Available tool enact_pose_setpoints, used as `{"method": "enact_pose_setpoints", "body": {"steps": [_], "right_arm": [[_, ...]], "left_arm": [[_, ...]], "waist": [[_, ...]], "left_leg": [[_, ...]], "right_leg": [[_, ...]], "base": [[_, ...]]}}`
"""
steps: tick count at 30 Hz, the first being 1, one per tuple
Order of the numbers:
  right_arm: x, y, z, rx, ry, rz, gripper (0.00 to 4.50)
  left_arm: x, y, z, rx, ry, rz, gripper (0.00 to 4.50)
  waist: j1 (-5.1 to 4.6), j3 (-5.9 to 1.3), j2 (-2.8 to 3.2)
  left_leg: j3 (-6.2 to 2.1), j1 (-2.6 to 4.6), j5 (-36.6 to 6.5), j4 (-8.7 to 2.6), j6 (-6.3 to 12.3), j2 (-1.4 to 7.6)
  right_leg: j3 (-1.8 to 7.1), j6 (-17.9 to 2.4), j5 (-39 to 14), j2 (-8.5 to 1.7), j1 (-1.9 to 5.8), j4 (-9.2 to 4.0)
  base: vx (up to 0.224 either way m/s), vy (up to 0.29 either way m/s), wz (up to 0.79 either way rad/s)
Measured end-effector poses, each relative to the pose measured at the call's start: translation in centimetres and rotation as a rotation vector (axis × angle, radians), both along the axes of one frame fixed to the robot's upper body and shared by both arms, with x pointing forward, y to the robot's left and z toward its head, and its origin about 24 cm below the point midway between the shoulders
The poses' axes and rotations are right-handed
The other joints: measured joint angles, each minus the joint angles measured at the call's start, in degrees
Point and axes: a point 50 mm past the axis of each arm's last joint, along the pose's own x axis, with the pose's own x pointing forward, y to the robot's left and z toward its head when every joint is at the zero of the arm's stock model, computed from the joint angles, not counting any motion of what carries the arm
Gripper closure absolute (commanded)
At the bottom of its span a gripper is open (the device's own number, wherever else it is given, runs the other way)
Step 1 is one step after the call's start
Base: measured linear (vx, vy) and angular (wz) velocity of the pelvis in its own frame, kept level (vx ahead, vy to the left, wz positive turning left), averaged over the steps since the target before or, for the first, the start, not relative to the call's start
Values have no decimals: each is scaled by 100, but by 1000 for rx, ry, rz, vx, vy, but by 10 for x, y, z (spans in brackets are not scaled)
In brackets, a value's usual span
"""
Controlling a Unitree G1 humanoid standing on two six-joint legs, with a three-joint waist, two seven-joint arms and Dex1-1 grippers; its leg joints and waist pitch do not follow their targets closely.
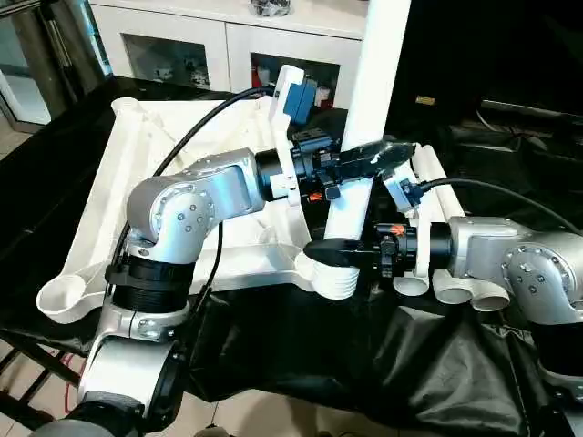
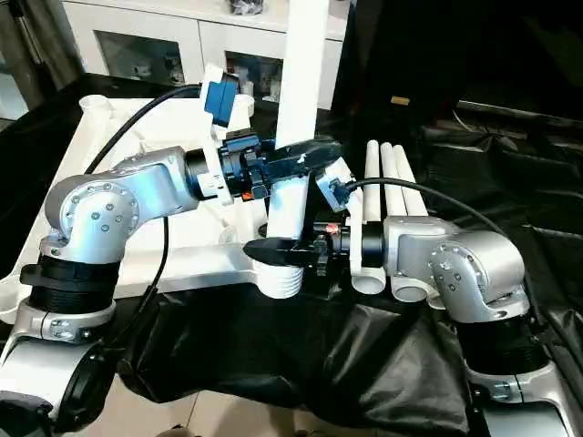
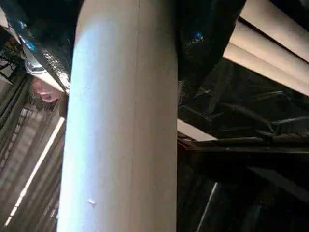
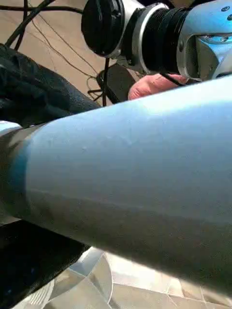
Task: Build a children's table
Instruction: Pick table leg
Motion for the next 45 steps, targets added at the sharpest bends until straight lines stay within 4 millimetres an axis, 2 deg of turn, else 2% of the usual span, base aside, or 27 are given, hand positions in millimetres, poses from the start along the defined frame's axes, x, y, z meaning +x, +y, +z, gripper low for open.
{"method": "enact_pose_setpoints", "body": {"steps": [7, 8, 11, 13, 14, 18, 22, 25, 27, 29, 31, 35, 37, 40, 41, 43, 45], "right_arm": [[0, 0, -1, 2, -4, -7, 252], [0, 0, -2, 3, -2, -12, 252], [0, 1, -6, 13, 5, -26, 253], [1, 1, -9, 12, 7, -38, 257], [2, 1, -9, 15, 3, -47, 257], [6, 5, -8, 53, -34, -89, 257], [17, 4, -4, 89, -112, -221, 257], [23, 2, -5, 74, -151, -302, 257], [30, 1, -9, 36, -185, -398, 257], [32, -1, -11, -1, -224, -465, 257], [34, -1, -15, -14, -235, -531, 257], [35, 8, -20, 19, -230, -648, 257], [37, 7, -20, 8, -243, -697, 257], [37, 3, -18, 27, -368, -825, 257], [36, -1, -21, 4, -396, -874, 257], [33, -5, -30, -46, -379, -935, 257], [30, -9, -43, -112, -326, -975, 257]], "left_arm": [[1, -1, -1, 3, 0, 8, 264], [2, -1, -2, 3, 7, 10, 208], [4, 0, -3, 2, 6, 34, 188], [6, 2, 1, -28, -12, 65, 151], [9, 3, 4, -63, -19, 89, 151], [18, 15, 24, -234, -68, 205, 148], [22, 33, 40, -387, -81, 296, 148], [25, 47, 44, -422, -101, 368, 148], [31, 61, 45, -348, -157, 500, 148], [33, 76, 36, -182, -249, 630, 148], [34, 89, 16, -48, -279, 715, 148], [25, 98, -35, 152, -201, 754, 148], [21, 102, -48, 208, -186, 760, 148], [5, 112, -65, 301, -227, 786, 148], [0, 114, -74, 322, -223, 796, 148], [-6, 118, -87, 343, -208, 810, 148], [-11, 121, -95, 365, -213, 832, 148]], "waist": [[0, 0, 0], [1, 0, 0], [-4, 0, 1], [-4, 0, 1], [-4, -1, 7], [-6, -2, 9], [-8, -2, 9], [-11, -3, 23], [-19, -1, 43], [-43, -11, 69], [-57, -9, 75], [-81, -2, 77], [-65, 0, 78], [-71, 7, 116], [-68, 11, 136], [-78, 13, 140], [-126, 14, 142]], "left_leg": [[0, 1, 0, 0, -1, 0], [0, 1, 0, 0, -1, 0], [0, 1, 1, 0, -2, 0], [-1, 0, 1, 0, -2, 0], [-1, 1, 1, 0, -2, 0], [-1, 1, 1, 0, -2, 1], [-1, -1, 2, 0, -4, 1], [-2, 1, 2, 1, -4, 0], [-3, 4, 4, 1, -6, 0], [-3, 6, 3, -3, -8, 2], [-3, 9, 5, -12, -11, 2], [-2, 2, 21, -12, -36, 3], [-2, 1, 21, -12, -35, 6], [1, 7, 18, -14, -35, 8], [1, 4, 18, -14, -35, 7], [1, 5, 17, -14, -31, 7], [0, 7, 16, -14, -30, 8]], "right_leg": [[0, 0, 0, 0, 1, 0], [0, 0, 0, 0, 2, 0], [0, -1, 1, 0, 0, 1], [0, -1, 1, 0, 0, 1], [0, -1, 1, 0, 1, 1], [-2, -2, 2, 0, 1, 1], [-3, -3, 3, 0, 0, 1], [-4, -3, 3, 0, 1, -2], [-3, -1, 6, 0, -1, -1], [-3, 4, 3, 1, 4, 0], [-3, 6, 1, 2, 3, 0], [-4, 2, 4, 2, -24, 3], [-7, 1, 4, 2, -22, 2], [-8, 6, 1, 0, -13, -4], [-8, 6, 1, 0, -14, -8], [-7, 5, 1, 1, -13, -6], [-7, 6, 1, 2, -11, -3]], "base": [[0, 0, 0], [0, 0, 0], [0, 0, 0], [0, 0, 0], [0, 0, 0], [0, 0, 0], [0, 0, 0], [0, 0, 0], [0, 0, 0], [0, 0, 0], [0, 0, 0], [0, 0, 0], [0, 0, 0], [0, 0, 0], [0, 0, 0], [0, 0, 0], [0, 0, 0]]}}
